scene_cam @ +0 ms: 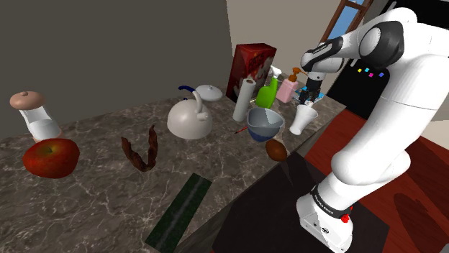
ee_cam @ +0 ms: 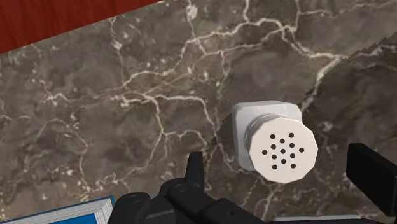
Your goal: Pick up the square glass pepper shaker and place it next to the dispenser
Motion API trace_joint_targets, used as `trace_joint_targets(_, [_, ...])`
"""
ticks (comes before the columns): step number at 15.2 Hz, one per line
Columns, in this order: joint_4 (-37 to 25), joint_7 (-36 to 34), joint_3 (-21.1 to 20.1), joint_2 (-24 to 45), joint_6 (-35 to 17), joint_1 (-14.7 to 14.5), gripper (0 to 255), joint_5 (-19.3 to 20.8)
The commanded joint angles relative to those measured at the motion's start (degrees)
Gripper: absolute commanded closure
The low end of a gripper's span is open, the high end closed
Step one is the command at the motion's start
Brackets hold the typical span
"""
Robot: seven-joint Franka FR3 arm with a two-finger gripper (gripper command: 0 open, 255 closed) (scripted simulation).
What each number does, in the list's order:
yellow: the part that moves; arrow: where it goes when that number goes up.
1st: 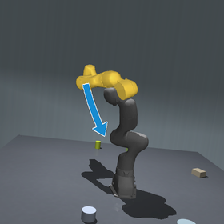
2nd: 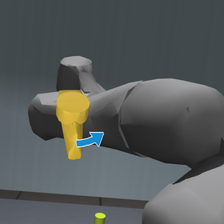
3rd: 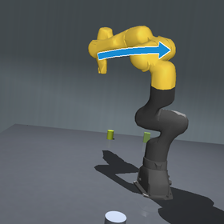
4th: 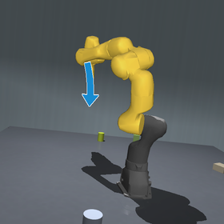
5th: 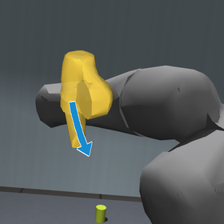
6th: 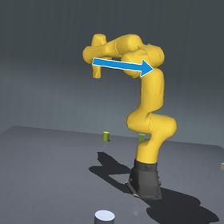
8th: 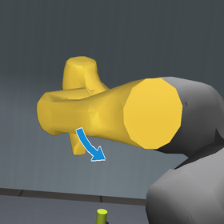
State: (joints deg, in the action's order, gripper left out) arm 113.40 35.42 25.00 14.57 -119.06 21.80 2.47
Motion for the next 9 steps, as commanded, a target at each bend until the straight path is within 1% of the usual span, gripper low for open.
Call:
trace_joint_targets(1, [0.0,0.0,0.0,0.0,0.0,0.0,0,0.0])
trace_joint_targets(5, [-4.87,-0.55,0.04,-2.19,6.96,-0.65,0,0.76])
trace_joint_targets(9, [-4.87,-0.55,0.03,-2.19,6.96,-0.65,0,0.76])
